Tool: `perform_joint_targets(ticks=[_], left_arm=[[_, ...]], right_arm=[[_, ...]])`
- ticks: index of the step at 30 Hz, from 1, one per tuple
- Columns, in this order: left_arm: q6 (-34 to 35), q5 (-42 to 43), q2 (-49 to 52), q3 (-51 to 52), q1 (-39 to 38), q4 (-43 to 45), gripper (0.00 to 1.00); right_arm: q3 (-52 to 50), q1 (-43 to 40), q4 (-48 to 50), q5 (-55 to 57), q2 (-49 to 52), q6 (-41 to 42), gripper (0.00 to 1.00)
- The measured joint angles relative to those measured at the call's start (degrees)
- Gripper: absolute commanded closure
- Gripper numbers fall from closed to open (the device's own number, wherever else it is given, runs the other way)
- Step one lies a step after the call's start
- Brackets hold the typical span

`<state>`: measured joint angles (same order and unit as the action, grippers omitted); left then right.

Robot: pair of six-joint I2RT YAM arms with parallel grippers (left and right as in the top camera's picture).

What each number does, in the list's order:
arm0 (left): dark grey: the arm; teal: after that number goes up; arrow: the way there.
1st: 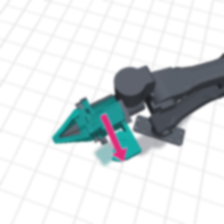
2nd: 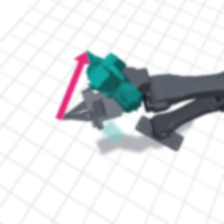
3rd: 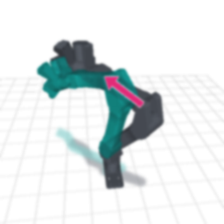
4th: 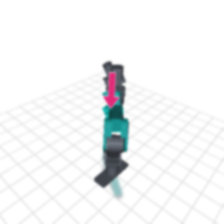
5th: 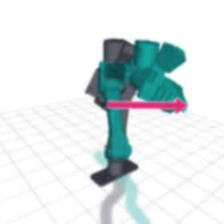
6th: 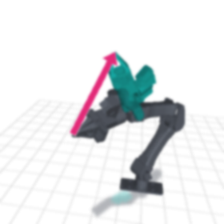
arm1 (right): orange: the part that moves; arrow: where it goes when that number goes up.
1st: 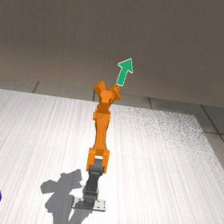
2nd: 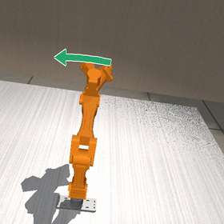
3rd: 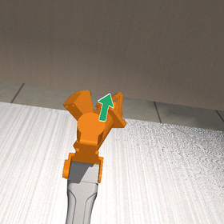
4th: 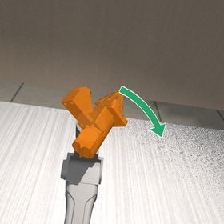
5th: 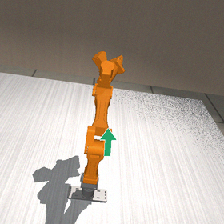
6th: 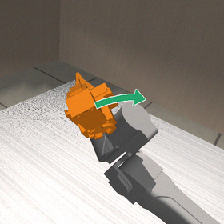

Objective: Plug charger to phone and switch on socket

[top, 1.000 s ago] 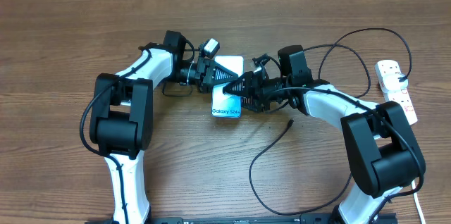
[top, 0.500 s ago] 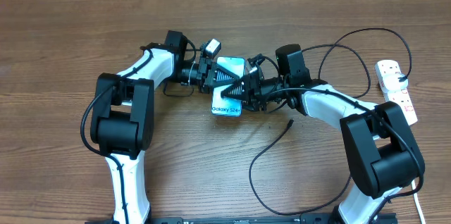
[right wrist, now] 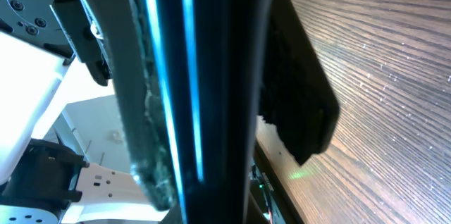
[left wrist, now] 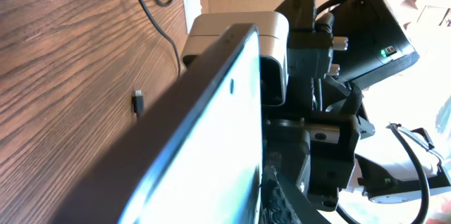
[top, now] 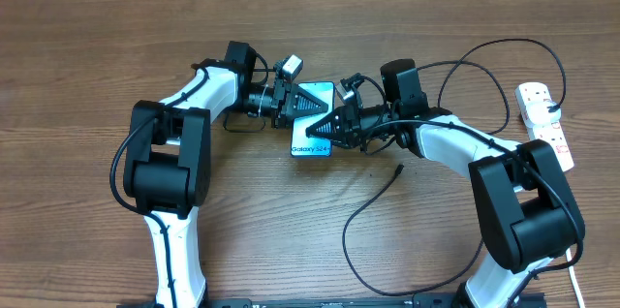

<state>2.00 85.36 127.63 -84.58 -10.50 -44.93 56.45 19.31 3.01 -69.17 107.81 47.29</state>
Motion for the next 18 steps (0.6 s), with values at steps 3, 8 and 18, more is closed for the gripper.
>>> perform_joint_targets(ticks=[3, 8, 18], left_arm=[[0.52, -0.24, 0.0, 0.0, 0.0, -0.07, 0.85], [1.27, 0.92, 0.0, 0.0, 0.04, -0.15, 0.84], [1.25, 1.2, 0.0, 0.0, 0.15, -1.25, 0.84]], right_arm=[[0.0, 0.0, 0.07, 0.2, 0.0, 0.46, 0.96], [0.0, 0.02, 0.83, 0.24, 0.0, 0.26, 0.96], [0.0, 0.22, 1.64, 0.81, 0.0, 0.63, 0.96]])
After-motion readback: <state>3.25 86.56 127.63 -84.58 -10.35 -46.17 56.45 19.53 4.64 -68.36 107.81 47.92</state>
